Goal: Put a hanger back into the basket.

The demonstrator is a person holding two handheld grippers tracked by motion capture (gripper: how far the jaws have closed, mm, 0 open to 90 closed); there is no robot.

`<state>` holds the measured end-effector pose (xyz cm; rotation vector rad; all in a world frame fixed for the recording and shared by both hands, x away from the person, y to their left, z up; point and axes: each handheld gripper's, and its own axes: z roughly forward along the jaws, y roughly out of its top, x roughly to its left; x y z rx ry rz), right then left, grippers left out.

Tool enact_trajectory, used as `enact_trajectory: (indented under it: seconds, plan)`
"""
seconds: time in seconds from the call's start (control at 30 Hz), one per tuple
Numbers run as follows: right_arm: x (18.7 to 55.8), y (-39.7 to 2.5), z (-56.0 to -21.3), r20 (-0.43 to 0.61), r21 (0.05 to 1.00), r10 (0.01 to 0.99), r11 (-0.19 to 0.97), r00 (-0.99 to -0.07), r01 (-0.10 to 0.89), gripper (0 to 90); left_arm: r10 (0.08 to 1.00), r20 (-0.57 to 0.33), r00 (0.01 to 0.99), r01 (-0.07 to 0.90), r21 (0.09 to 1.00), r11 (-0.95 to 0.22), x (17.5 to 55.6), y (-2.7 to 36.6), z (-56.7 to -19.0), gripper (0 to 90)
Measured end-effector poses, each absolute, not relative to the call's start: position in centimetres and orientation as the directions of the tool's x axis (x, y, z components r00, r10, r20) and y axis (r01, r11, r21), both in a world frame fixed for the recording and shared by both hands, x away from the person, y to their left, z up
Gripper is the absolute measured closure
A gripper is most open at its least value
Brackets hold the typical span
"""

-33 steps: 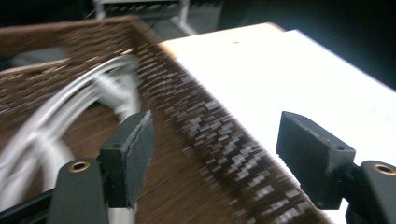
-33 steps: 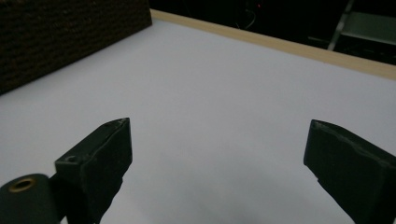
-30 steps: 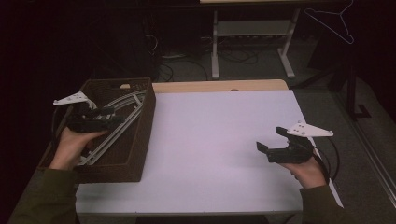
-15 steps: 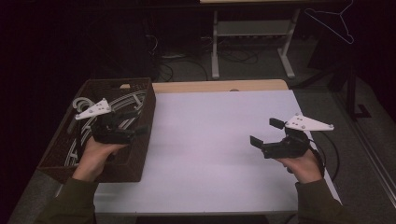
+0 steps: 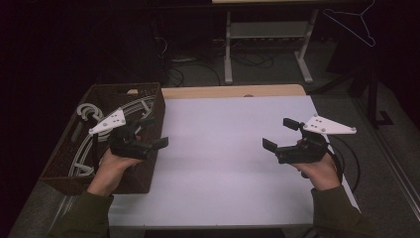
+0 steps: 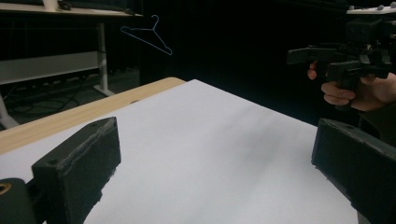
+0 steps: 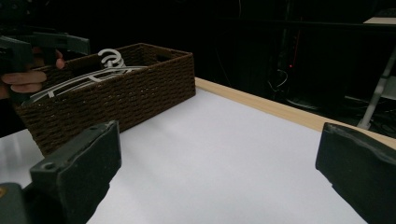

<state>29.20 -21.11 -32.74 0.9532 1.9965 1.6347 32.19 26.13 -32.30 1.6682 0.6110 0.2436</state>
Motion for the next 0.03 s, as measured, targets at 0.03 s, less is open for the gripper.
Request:
enact_trajectory:
  seconds: [0.03]
  plan:
    - [29.24, -21.15, -32.78, 0.115, 0.963, 0.71, 0.091, -0.695, 0.252, 0.0, 0.517, -0.175, 0.838, 0.253, 0.964, -0.083, 32.18, 26.06, -32.31, 0.7]
